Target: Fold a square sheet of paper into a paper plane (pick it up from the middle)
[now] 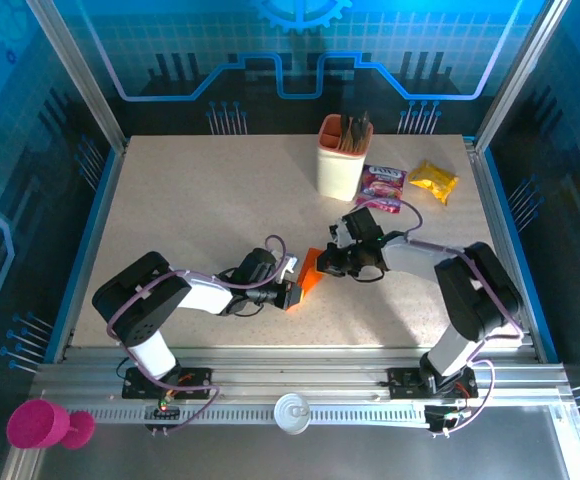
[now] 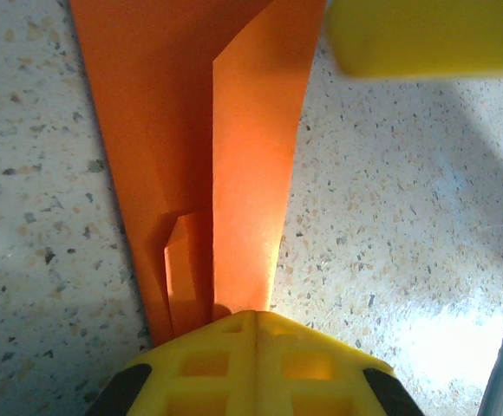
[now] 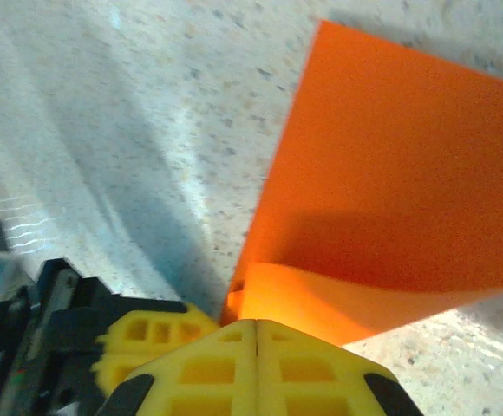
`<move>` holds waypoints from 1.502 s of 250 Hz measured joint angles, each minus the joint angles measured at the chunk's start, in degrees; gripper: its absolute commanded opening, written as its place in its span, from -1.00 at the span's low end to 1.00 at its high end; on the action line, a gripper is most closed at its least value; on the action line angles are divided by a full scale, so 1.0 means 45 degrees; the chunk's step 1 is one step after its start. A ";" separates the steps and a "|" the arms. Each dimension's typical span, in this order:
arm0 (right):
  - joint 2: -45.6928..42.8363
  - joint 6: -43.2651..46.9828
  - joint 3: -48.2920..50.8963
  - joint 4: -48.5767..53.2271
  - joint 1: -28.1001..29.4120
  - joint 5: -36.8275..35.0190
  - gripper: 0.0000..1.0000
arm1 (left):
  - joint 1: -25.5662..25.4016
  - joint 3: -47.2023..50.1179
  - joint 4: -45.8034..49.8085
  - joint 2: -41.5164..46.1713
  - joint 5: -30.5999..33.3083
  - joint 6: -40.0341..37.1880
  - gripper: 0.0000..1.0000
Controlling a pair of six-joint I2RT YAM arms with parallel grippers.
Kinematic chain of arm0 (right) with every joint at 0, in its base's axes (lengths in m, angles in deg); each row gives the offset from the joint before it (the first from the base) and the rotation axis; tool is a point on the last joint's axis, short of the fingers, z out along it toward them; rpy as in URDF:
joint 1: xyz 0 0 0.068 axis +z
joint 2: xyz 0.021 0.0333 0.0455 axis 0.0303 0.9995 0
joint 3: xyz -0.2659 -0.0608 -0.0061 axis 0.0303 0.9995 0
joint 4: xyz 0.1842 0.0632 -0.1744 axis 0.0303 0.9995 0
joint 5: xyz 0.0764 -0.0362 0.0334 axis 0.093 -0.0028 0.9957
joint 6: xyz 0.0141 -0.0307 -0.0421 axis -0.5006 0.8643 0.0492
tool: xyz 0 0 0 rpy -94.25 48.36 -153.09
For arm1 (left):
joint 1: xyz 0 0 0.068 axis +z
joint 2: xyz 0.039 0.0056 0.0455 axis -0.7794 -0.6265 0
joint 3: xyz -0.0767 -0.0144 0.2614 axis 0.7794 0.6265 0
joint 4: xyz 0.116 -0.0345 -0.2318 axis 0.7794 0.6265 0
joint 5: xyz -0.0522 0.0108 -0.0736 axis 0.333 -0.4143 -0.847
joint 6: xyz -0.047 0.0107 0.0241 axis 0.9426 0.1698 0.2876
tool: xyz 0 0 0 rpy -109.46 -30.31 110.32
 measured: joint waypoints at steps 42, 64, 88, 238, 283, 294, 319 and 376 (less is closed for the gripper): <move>-0.0811 -0.0034 0.0520 -0.0257 0.0083 -0.0228 -1.00 | 0.0015 0.0078 -0.0151 -0.0005 0.0000 0.0000 -1.00; -0.0792 -0.0253 0.0991 -0.0486 0.0379 -0.0408 -1.00 | 0.0015 0.0097 -0.0199 -0.0010 0.0000 0.0000 -1.00; -0.0559 -0.0510 0.1229 -0.0690 0.0894 -0.0495 -1.00 | 0.0015 0.0102 -0.0204 -0.0015 0.0000 0.0000 -1.00; 0.1496 -0.1409 0.0821 -0.1826 0.1588 -0.0403 -1.00 | 0.0155 0.0165 -0.0520 -0.0180 -0.0350 -0.0005 -1.00; 0.1588 -0.1452 0.0767 -0.1763 0.1263 -0.0083 -1.00 | 0.0170 0.0165 -0.0578 -0.0228 -0.0437 -0.0024 -1.00; 0.1608 -0.1438 0.0690 -0.1656 0.1185 -0.0087 -1.00 | 0.0170 0.0165 -0.0583 -0.0228 -0.0437 -0.0039 -1.00; 0.1681 -0.1321 0.0471 -0.1375 0.0996 -0.0141 -1.00 | 0.0170 0.0165 -0.0583 -0.0228 -0.0442 -0.0044 -1.00; 0.2040 -0.0976 -0.0126 -0.0724 0.0593 -0.0117 -1.00 | 0.0189 0.0165 -0.0622 -0.0253 -0.0495 -0.0049 -1.00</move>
